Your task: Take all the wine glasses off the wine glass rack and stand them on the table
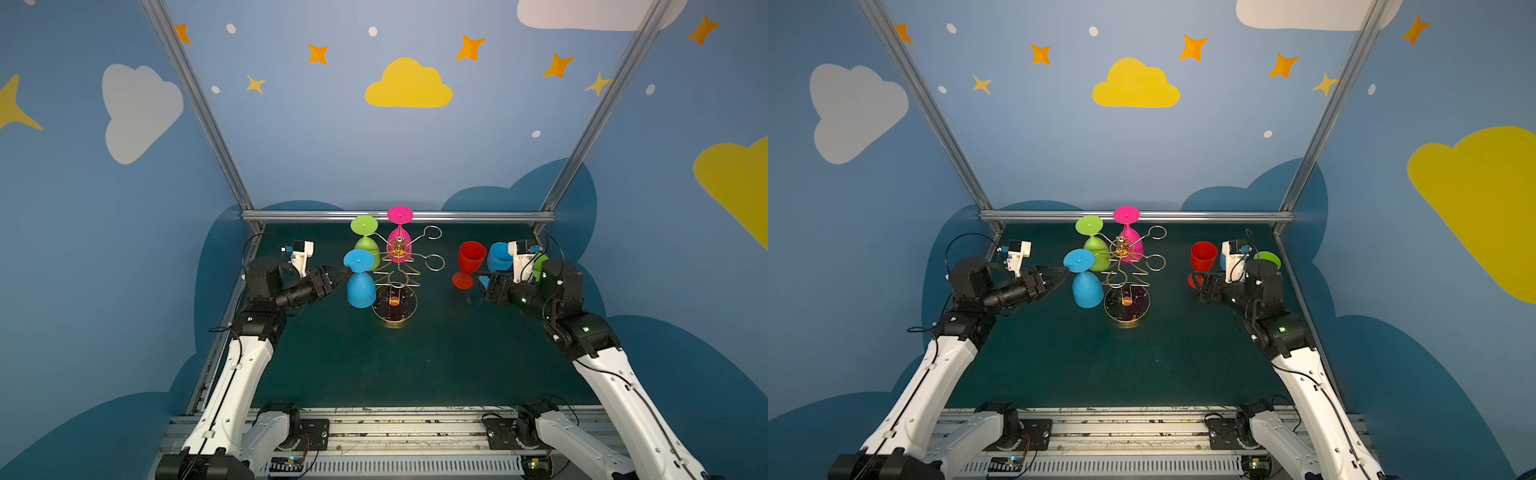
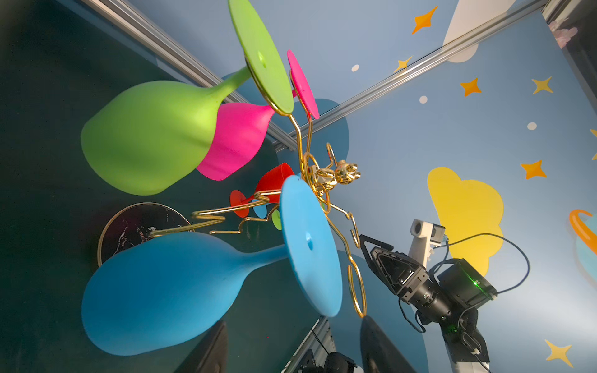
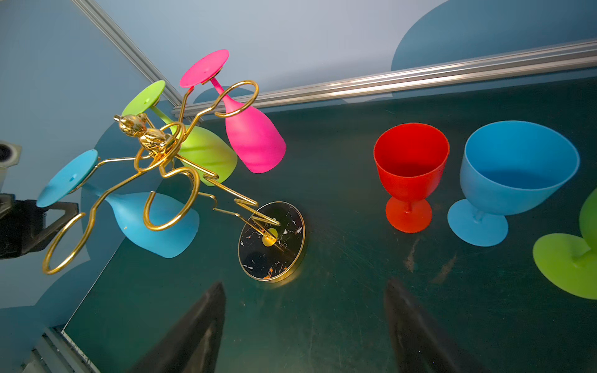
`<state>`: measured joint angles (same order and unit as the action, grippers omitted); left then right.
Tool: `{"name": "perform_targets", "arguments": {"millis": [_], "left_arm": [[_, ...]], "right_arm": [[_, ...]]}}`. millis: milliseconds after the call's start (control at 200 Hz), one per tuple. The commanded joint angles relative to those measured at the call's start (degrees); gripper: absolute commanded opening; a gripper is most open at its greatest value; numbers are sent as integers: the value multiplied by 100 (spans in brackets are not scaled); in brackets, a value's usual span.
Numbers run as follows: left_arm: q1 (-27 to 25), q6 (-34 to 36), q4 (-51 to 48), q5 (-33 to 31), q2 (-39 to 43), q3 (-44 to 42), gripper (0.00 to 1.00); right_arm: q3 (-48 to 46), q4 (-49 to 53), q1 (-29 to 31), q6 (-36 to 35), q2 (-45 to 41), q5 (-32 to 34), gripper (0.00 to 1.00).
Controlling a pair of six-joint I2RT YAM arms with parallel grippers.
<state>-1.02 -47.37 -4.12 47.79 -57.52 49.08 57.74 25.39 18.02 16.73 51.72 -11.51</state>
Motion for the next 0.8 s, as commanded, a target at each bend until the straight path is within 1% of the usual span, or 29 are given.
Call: {"name": "perform_targets", "arguments": {"millis": [0, 235, 461, 556, 796], "left_arm": [[-81, 88, 285, -58, -100, 245, 61], [-204, 189, 271, -103, -335, 431, 57], [-225, 255, 245, -103, -552, 600, 48], [-235, 253, 254, -98, -616, 681, 43], [-257, 308, 192, -63, -673, 692, 32]], "right_arm": [[71, -157, 95, 16, 70, 114, 77], [98, -182, 200, 23, 119, 175, 76], [141, -158, 231, 2, 125, 205, 77], [115, -96, 228, -40, 136, 271, 77], [20, -104, 233, -7, 51, 280, 77]]}}
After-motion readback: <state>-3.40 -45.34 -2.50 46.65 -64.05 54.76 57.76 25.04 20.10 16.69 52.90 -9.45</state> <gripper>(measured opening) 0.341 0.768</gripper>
